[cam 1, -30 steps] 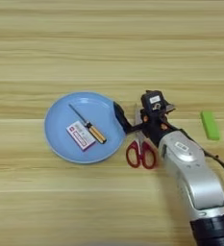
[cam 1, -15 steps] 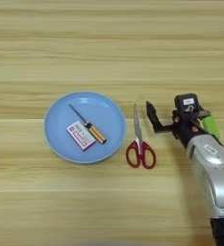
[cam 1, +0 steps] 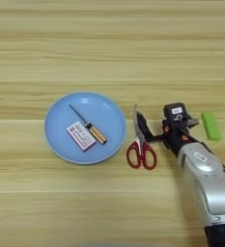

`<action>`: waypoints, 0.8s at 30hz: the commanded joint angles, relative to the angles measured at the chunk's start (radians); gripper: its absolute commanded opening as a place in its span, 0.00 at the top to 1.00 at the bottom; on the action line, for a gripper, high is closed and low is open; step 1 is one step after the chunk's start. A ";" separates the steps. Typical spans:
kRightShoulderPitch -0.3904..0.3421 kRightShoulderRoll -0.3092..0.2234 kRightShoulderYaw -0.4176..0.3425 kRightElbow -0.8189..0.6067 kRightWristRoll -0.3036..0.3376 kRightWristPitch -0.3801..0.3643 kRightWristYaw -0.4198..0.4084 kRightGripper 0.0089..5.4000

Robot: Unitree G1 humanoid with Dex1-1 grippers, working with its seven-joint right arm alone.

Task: Move the objects on the table

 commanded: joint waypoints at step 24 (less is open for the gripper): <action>-0.061 0.008 0.063 0.060 -0.066 -0.075 -0.040 0.00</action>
